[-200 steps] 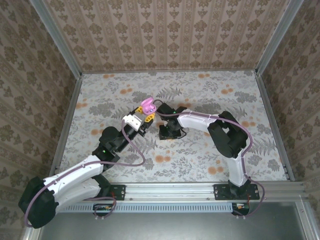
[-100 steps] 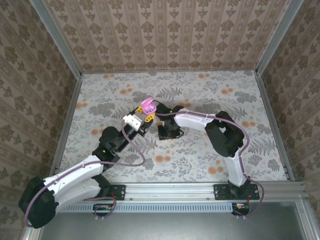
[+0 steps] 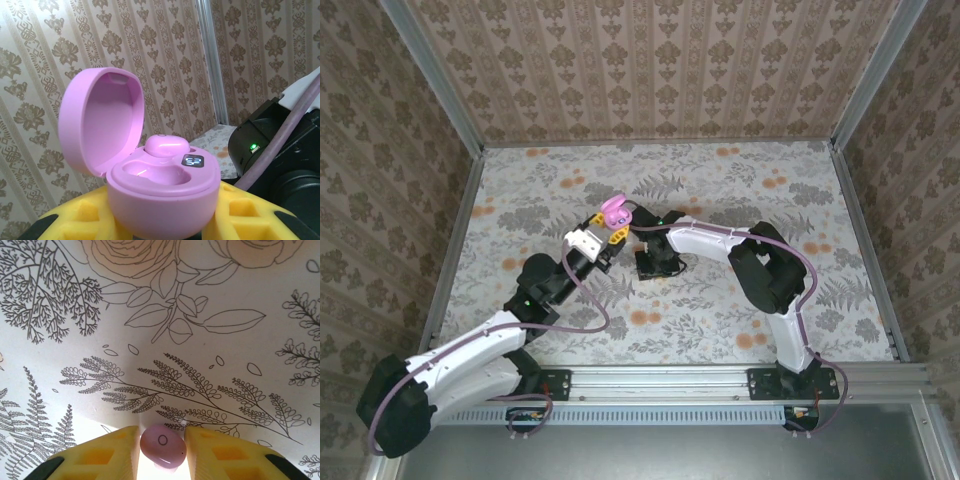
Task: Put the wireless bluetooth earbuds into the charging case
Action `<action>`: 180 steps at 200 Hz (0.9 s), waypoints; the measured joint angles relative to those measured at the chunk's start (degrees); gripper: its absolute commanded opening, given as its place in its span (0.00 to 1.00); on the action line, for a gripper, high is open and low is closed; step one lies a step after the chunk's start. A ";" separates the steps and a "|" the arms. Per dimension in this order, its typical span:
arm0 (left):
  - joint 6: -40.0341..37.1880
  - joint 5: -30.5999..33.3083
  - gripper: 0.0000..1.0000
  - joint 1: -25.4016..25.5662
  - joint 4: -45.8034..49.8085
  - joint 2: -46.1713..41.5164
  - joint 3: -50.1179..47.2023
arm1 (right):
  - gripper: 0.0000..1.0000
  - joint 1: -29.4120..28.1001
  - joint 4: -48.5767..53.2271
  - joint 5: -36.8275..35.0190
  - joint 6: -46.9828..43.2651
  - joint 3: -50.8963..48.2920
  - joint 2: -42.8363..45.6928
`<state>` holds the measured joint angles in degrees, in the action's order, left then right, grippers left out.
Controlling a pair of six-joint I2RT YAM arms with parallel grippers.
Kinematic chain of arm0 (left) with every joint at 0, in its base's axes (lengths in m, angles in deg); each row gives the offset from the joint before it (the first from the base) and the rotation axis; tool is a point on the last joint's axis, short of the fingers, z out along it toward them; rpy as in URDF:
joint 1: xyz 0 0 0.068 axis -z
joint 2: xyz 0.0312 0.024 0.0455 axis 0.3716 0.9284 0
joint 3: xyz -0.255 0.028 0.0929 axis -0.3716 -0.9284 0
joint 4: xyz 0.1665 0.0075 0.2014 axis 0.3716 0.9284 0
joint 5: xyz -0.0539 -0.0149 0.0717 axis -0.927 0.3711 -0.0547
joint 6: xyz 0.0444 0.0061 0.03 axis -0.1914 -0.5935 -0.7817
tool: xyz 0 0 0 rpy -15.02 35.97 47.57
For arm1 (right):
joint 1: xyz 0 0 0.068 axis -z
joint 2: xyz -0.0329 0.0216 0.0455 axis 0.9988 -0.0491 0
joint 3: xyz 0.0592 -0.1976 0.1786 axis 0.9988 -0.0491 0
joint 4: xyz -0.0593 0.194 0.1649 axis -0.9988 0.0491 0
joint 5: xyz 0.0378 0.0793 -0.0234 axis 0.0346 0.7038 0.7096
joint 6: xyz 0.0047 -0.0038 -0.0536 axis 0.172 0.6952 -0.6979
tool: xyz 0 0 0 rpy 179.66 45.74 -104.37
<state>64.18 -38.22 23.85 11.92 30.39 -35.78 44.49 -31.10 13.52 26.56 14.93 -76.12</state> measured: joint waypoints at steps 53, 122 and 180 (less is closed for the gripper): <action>0.00 0.00 0.31 -0.11 0.02 -0.15 0.00 | 0.27 0.00 -0.37 -0.48 0.00 -0.50 0.42; 0.00 0.00 0.31 -0.11 0.02 -0.11 0.00 | 0.27 0.48 -3.13 -4.00 0.00 -5.62 5.57; 0.00 0.50 0.30 -0.44 0.02 2.54 0.00 | 0.28 0.94 -3.23 -7.50 0.24 -9.31 15.65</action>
<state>64.18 -37.72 23.42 11.95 32.92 -35.78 45.43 -34.34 6.02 26.80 5.62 -60.47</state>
